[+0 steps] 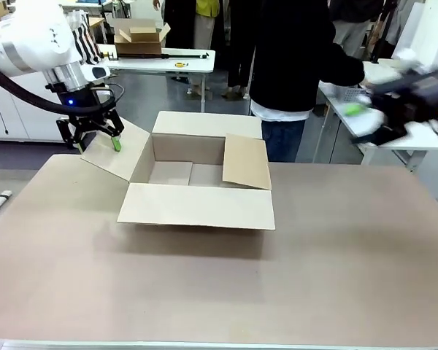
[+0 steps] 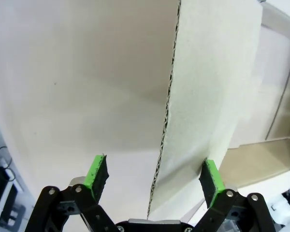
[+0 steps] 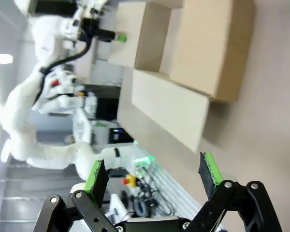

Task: Pack the gift set into the box.
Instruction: Place both hands on the side flaps of the Package Box and spread them outward.

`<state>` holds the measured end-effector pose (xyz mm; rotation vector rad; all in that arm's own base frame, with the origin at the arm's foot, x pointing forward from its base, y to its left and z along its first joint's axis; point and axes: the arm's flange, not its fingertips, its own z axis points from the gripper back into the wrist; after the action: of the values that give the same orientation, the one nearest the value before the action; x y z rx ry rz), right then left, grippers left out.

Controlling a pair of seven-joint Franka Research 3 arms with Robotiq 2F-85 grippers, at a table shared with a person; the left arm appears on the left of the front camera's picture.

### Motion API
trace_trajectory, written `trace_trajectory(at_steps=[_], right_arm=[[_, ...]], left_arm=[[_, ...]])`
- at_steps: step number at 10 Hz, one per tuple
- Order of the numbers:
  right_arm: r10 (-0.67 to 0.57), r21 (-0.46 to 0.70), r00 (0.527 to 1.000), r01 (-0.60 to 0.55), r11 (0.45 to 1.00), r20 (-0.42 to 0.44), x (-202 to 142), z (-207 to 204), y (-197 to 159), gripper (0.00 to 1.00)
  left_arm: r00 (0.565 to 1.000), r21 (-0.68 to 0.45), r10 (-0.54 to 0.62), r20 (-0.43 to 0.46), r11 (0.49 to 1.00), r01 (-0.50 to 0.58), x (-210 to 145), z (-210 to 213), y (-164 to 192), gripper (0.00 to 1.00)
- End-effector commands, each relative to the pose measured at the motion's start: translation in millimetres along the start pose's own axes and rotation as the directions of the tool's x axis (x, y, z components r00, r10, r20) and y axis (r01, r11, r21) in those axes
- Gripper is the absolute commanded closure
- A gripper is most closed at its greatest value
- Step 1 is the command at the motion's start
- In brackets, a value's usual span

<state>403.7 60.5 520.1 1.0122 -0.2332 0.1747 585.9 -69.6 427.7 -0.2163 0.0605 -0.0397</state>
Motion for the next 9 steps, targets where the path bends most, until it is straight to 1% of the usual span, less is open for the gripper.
trace_trajectory(at_steps=[1, 2, 3, 4, 5, 6, 7, 8, 9], right_arm=[[0.037, -0.28, 0.997, -0.056, 0.958, -0.073, 82, -66, 68, 0.0], [0.073, -0.391, 0.988, -0.121, 0.913, -0.134, 94, -104, 93, 0.0], [0.107, -0.459, 0.976, -0.185, 0.869, -0.191, 100, -142, 113, 0.0], [0.12, -0.52, 0.957, -0.245, 0.818, -0.262, 100, -180, 124, 0.0], [0.146, -0.587, 0.949, -0.29, 0.756, -0.281, 96, -212, 128, 0.0], [0.173, -0.63, 0.938, -0.331, 0.702, -0.3, 85, -243, 128, 0.0], [0.193, -0.684, 0.935, -0.349, 0.641, -0.296, 74, -274, 119, 0.0], [0.206, -0.725, 0.931, -0.364, 0.585, -0.301, 63, -297, 105, 0.0], [0.262, -0.728, 0.916, -0.4, 0.557, -0.303, 54, -309, 89, 0.0]], left_arm=[[1.0, 0.015, 0.013, 0.0, 1.0, -0.013, 2, 1, 4, 0.0], [1.0, 0.015, 0.013, 0.0, 1.0, -0.013, 2, 1, 4, 0.0], [1.0, 0.015, 0.013, 0.0, 1.0, -0.013, 2, 1, 4, 0.0], [1.0, 0.015, 0.013, 0.0, 1.0, -0.013, 2, 1, 4, 0.0], [1.0, 0.015, 0.013, 0.0, 1.0, -0.013, 2, 1, 4, 0.0], [1.0, 0.015, 0.013, 0.0, 1.0, -0.013, 2, 1, 4, 0.0], [1.0, 0.015, 0.013, 0.0, 1.0, -0.013, 2, 1, 4, 0.0], [1.0, 0.015, 0.013, 0.0, 1.0, -0.013, 2, 1, 4, 0.0], [1.0, 0.015, 0.013, 0.0, 1.0, -0.013, 2, 1, 4, 0.0]])
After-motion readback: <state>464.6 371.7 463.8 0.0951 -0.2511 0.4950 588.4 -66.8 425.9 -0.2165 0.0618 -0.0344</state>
